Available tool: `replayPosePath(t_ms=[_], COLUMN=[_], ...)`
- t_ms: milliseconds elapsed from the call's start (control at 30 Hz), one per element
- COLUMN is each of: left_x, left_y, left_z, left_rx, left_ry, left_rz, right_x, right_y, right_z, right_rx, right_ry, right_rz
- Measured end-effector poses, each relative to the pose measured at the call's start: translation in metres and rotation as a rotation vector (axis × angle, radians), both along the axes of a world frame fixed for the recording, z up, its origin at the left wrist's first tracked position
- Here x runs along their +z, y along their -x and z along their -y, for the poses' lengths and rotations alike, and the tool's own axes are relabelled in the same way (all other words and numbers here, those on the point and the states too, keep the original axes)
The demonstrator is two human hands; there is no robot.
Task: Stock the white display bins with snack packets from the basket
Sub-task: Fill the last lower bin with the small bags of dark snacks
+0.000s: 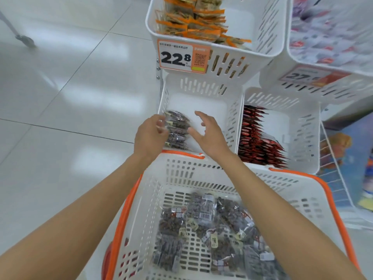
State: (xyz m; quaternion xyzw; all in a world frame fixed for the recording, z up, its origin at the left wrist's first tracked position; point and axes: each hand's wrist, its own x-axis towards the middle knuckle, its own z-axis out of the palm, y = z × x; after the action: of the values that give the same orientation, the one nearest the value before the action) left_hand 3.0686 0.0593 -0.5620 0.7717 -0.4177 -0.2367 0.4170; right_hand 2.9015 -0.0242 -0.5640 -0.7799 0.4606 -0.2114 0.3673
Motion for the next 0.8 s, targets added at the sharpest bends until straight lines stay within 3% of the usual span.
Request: replayPosePath(t_ms=[133, 233, 367, 500, 700, 800], left_x=[0.013, -0.002, -0.028, -0.041, -0.048, -0.051], left_y=[0.057, 0.090, 0.105, 0.109, 0.114, 0.113], left_z=[-0.042, -0.079, -0.122, -0.157, -0.171, -0.171], left_rx=[-0.205, -0.317, -0.293, -0.248, -0.246, -0.250], left_ry=[0.003, -0.035, -0.157, -0.202, -0.305, -0.318], left_rz=[-0.019, -0.098, -0.216, -0.294, -0.233, -0.283], right_x=[0.025, 0.010, -0.055, -0.100, -0.126, -0.122], right_y=[0.056, 0.112, 0.190, 0.234, 0.214, 0.211], right_z=[-0.066, -0.107, -0.120, -0.123, -0.128, -0.133], right_rx=[-0.141, -0.144, -0.108, -0.054, -0.119, -0.084], right_ry=[0.148, 0.130, -0.081, -0.217, -0.353, -0.509], right_rz=[0.118, 0.050, -0.379, -0.637, -0.731, -0.611])
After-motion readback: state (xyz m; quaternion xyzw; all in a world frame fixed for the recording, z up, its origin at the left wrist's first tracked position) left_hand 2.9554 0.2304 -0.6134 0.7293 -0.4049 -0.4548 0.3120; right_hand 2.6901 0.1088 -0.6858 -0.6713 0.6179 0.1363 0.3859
